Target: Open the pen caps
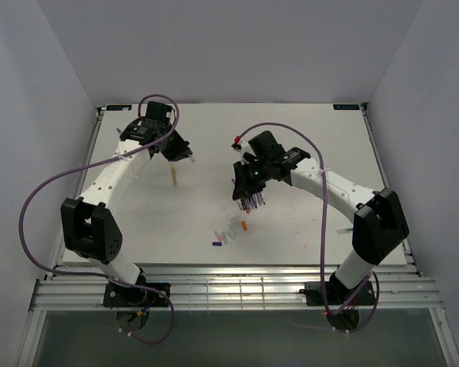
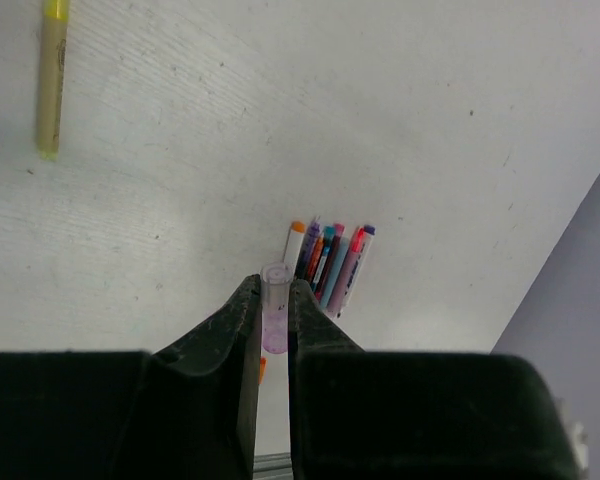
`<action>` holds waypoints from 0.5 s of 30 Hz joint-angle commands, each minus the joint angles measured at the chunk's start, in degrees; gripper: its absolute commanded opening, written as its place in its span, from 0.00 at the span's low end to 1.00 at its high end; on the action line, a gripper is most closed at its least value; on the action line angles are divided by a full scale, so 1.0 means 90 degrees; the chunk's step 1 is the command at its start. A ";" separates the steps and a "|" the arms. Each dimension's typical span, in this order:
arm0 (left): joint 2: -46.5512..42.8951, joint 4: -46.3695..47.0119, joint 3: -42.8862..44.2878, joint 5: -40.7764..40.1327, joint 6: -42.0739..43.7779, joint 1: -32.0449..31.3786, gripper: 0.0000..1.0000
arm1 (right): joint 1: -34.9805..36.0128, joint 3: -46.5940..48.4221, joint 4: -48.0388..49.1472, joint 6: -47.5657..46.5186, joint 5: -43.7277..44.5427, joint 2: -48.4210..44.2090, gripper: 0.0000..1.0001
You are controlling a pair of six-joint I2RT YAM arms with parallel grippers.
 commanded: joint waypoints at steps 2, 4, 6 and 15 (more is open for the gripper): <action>-0.0814 0.0191 -0.0877 0.0550 0.0441 -0.0213 0.00 | -0.1017 0.0269 0.0449 0.0235 -0.0784 -0.0096 0.08; -0.1290 0.0365 -0.1687 0.0649 0.0558 -0.0398 0.00 | -0.1504 0.0648 0.0128 0.0119 -0.0579 0.0207 0.08; -0.1575 0.0376 -0.2476 0.0727 0.0472 -0.0691 0.00 | -0.1701 0.0913 -0.0117 -0.0008 -0.0123 0.0576 0.08; -0.2602 0.0561 -0.4170 0.0717 0.0099 -0.1298 0.00 | -0.2346 0.1559 -0.0586 -0.0584 0.0407 0.1818 0.08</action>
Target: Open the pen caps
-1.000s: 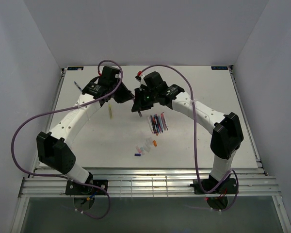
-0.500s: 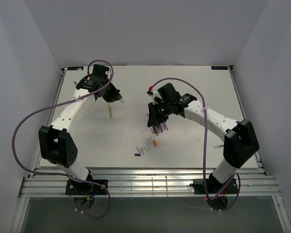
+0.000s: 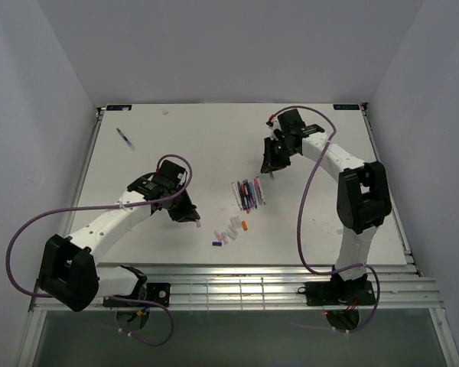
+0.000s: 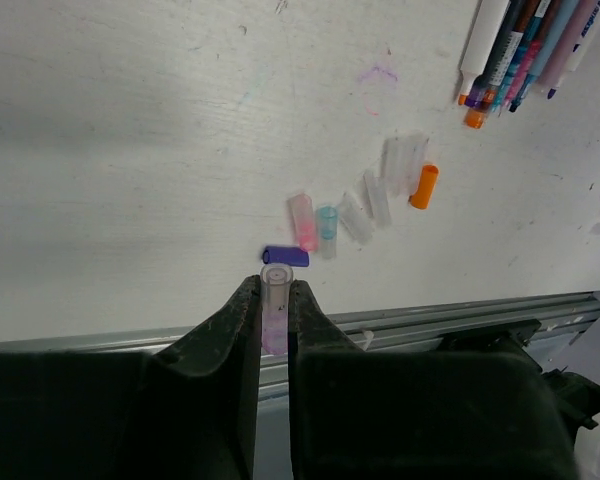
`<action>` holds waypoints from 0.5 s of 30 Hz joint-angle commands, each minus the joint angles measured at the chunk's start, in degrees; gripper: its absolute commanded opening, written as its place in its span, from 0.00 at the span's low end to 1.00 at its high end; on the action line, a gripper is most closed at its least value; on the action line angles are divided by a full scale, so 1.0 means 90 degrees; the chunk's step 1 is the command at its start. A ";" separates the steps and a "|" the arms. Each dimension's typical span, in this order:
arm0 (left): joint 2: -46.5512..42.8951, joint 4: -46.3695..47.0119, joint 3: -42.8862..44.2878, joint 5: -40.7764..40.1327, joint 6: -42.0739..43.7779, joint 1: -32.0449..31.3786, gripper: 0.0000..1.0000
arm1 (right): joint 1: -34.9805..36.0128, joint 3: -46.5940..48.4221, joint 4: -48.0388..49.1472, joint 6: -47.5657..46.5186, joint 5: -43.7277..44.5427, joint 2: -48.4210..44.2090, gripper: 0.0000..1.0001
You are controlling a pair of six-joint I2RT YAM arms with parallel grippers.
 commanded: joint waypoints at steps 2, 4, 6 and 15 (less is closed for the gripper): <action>-0.0144 0.0370 -0.0239 0.0120 -0.0058 0.0011 0.00 | -0.0130 0.0287 -0.0347 -0.0418 0.0252 0.0476 0.08; 0.0031 0.0584 -0.0336 0.0276 -0.0097 -0.0047 0.00 | -0.0159 0.0374 -0.0346 -0.0486 0.0232 0.0652 0.09; 0.0207 0.0780 -0.0493 0.0364 -0.0146 -0.0115 0.02 | -0.0159 0.0501 -0.0347 -0.0496 0.0194 0.0867 0.10; 0.0901 0.1259 -0.0776 0.0414 -0.0039 -0.0399 0.07 | -0.0130 0.0483 -0.0356 -0.0486 0.0125 0.1132 0.14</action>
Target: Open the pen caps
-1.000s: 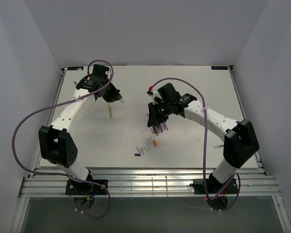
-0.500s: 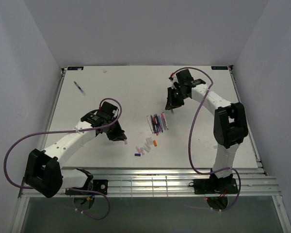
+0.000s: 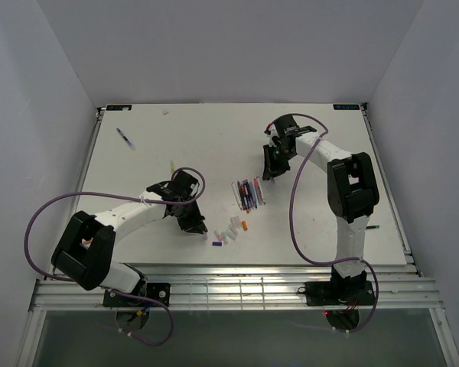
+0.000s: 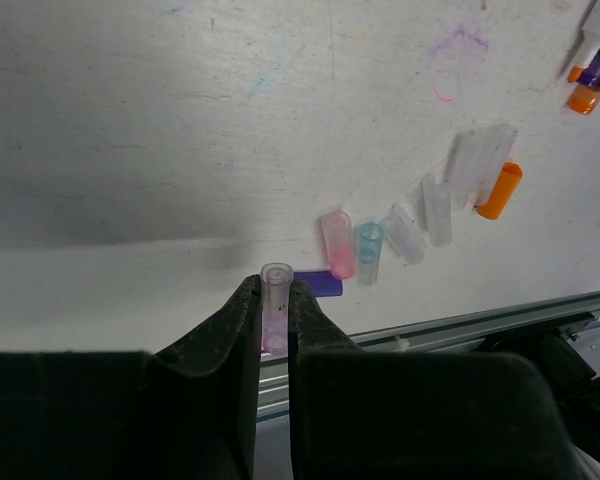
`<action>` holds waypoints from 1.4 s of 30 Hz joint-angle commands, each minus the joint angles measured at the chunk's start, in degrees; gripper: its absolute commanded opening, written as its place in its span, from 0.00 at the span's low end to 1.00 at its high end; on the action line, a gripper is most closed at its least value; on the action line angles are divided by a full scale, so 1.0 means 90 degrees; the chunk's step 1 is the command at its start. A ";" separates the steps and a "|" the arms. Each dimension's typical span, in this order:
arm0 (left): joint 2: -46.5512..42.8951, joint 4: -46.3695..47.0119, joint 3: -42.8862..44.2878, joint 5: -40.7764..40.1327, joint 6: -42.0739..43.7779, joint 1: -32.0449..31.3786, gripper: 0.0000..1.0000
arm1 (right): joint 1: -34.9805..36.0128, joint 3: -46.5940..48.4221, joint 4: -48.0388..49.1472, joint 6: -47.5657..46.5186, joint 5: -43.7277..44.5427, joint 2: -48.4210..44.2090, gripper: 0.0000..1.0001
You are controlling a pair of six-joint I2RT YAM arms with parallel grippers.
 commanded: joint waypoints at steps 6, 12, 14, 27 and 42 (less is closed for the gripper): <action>0.0451 0.0407 0.0030 -0.0014 0.0168 -0.0039 0.11 | 0.0016 -0.0121 0.0040 -0.0190 -0.0069 -0.0008 0.21; 0.0851 0.0486 0.0255 -0.0043 0.0237 -0.0039 0.25 | 0.0065 -0.0404 0.0138 -0.0200 -0.0157 -0.0086 0.24; 0.0920 0.0447 0.0342 -0.0082 0.0188 -0.0039 0.29 | 0.0084 -0.0453 0.0157 -0.0200 -0.0176 -0.0086 0.29; 0.0716 -0.0567 0.1473 -0.0892 0.0071 -0.0030 0.55 | 0.0094 -0.0347 0.0206 0.0092 -0.0342 -0.0612 0.39; 0.2696 -0.1809 0.5106 -0.3001 0.1053 0.1639 0.63 | 0.0543 -0.0648 -0.0790 0.0532 -0.1309 -0.2721 0.44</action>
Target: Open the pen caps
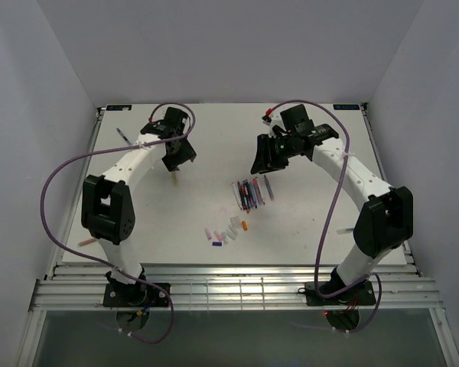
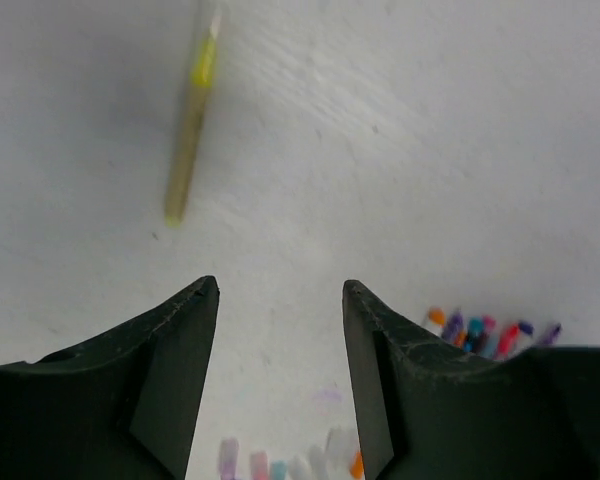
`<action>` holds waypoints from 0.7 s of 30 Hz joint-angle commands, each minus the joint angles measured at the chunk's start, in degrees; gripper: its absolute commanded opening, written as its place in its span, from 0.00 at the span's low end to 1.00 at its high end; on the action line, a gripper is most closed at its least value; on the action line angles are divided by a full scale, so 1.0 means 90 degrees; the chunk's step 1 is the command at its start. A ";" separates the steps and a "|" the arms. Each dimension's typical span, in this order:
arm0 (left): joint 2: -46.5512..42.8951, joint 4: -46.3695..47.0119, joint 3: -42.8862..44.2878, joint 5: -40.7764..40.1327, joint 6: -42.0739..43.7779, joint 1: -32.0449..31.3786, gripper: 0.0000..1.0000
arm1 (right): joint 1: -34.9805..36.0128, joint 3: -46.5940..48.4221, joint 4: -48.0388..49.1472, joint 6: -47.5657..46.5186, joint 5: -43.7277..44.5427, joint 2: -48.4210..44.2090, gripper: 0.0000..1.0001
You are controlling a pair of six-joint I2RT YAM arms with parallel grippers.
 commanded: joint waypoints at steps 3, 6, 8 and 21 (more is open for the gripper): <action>0.1258 -0.0557 0.1632 -0.1407 0.1361 0.0594 0.63 | 0.0062 -0.0558 -0.0518 0.0061 -0.0355 -0.0620 0.44; 0.1766 -0.0422 0.2120 -0.1798 0.2054 0.0760 0.64 | 0.0062 -0.0539 -0.0791 -0.0026 -0.0336 -0.0670 0.44; 0.2001 -0.0111 0.2180 -0.1828 0.2398 0.0868 0.65 | 0.0063 -0.0393 -0.0976 -0.0075 -0.0210 -0.0670 0.44; 0.2208 0.1238 0.1537 -0.0628 0.3103 0.1259 0.63 | 0.0062 -0.0011 -0.1388 -0.0066 -0.0014 -0.0435 0.45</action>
